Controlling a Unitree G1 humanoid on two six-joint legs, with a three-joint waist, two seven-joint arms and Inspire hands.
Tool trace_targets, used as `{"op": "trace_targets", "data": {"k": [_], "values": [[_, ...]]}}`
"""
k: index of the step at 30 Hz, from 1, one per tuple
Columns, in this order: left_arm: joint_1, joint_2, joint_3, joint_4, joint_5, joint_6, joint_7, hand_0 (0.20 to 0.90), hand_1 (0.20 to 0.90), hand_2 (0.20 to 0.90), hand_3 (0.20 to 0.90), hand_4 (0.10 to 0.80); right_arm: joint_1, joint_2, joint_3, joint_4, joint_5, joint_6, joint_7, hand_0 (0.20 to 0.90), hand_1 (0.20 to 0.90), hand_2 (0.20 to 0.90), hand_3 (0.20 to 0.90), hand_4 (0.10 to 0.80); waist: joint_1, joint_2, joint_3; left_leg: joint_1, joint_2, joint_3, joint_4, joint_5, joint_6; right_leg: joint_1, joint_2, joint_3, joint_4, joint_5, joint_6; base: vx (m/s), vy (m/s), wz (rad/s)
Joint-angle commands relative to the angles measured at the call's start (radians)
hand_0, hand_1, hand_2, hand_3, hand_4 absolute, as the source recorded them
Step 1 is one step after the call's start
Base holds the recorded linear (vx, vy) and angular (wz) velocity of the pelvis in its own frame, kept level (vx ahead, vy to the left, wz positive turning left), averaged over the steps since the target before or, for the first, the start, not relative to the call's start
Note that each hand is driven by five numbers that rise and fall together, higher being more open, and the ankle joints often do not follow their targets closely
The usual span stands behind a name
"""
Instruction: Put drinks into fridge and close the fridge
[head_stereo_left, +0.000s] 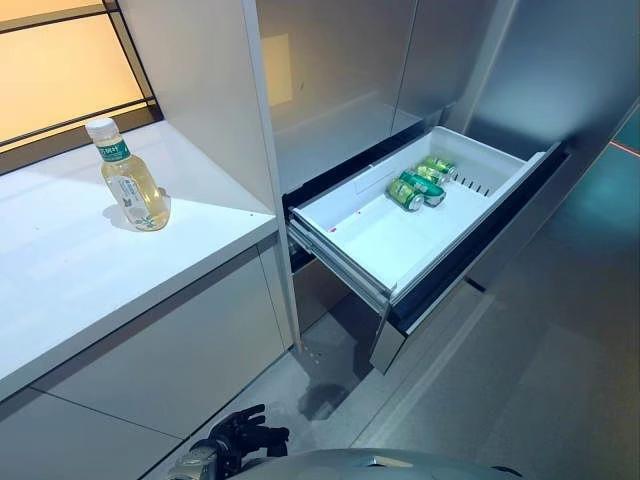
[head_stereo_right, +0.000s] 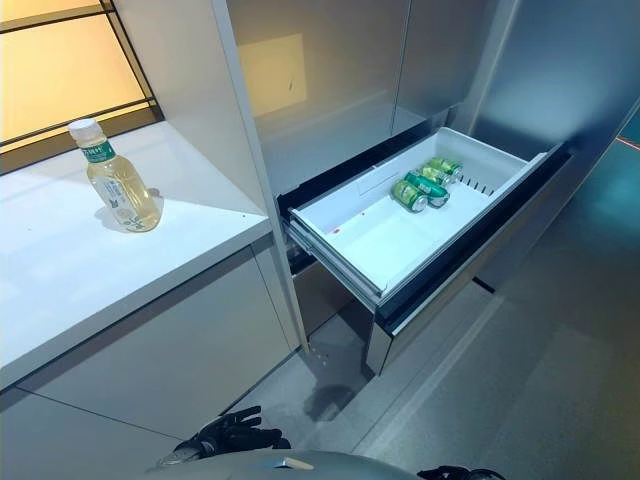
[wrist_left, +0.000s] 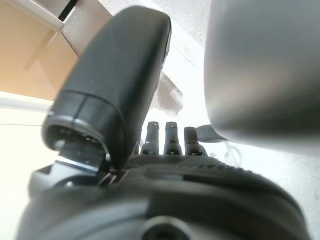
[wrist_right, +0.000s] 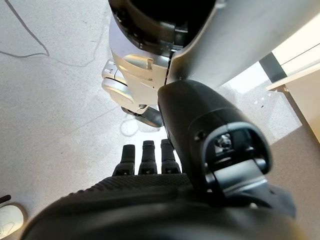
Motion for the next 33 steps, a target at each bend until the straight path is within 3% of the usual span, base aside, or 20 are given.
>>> {"op": "trace_targets", "data": {"k": [1,17,22,30,33], "values": [[-0.041,-0.013,-0.013,0.025,-0.040,-0.022,-0.024,0.900,0.900,0.900,0.900,0.800,-0.029,0.057,-0.008,0.001,0.027,-0.019,0.036,0.900,0.900,0.900,0.900,0.800,0.027,0.000,0.009,0.088,-0.048,0.024,0.017,-0.212,0.052,-0.099,-0.015,0.058,0.041,0.023,0.054,0.000,0.000,0.00],[-0.044,-0.012,-0.031,0.005,-0.036,-0.050,-0.096,0.900,0.900,0.900,0.900,0.800,-0.038,0.055,-0.005,0.001,0.024,-0.014,0.047,0.900,0.900,0.900,0.900,0.800,0.031,0.003,0.002,0.083,-0.050,0.026,0.015,-0.210,0.052,-0.106,-0.017,0.054,0.043,0.026,0.057,0.000,0.000,0.00],[-0.043,-0.011,-0.048,-0.002,0.015,-0.091,-0.104,0.900,0.900,0.900,0.900,0.800,-0.035,0.056,-0.002,-0.002,0.022,-0.017,0.050,0.900,0.900,0.900,0.900,0.800,0.029,0.003,-0.001,0.085,-0.050,0.028,0.014,-0.212,0.053,-0.105,-0.016,0.055,0.042,0.025,0.058,0.000,0.000,0.00],[-0.071,0.015,-0.179,-0.066,0.269,-0.232,-0.079,0.900,0.900,0.900,0.900,0.800,-0.040,0.048,0.020,-0.011,0.013,-0.011,0.055,0.900,0.900,0.900,0.900,0.800,0.017,0.009,-0.001,0.086,-0.050,0.034,0.013,-0.213,0.053,-0.112,-0.014,0.065,0.048,0.023,0.062,-0.002,0.002,0.00],[-0.099,0.041,-0.271,-0.147,0.370,-0.282,-0.040,0.900,0.900,0.900,0.900,0.800,-0.044,0.037,0.042,-0.027,0.007,-0.005,0.061,0.900,0.900,0.900,0.900,0.800,0.006,0.015,0.003,0.088,-0.050,0.037,0.010,-0.214,0.052,-0.116,-0.013,0.072,0.050,0.023,0.066,-0.021,0.018,-0.05]]}}
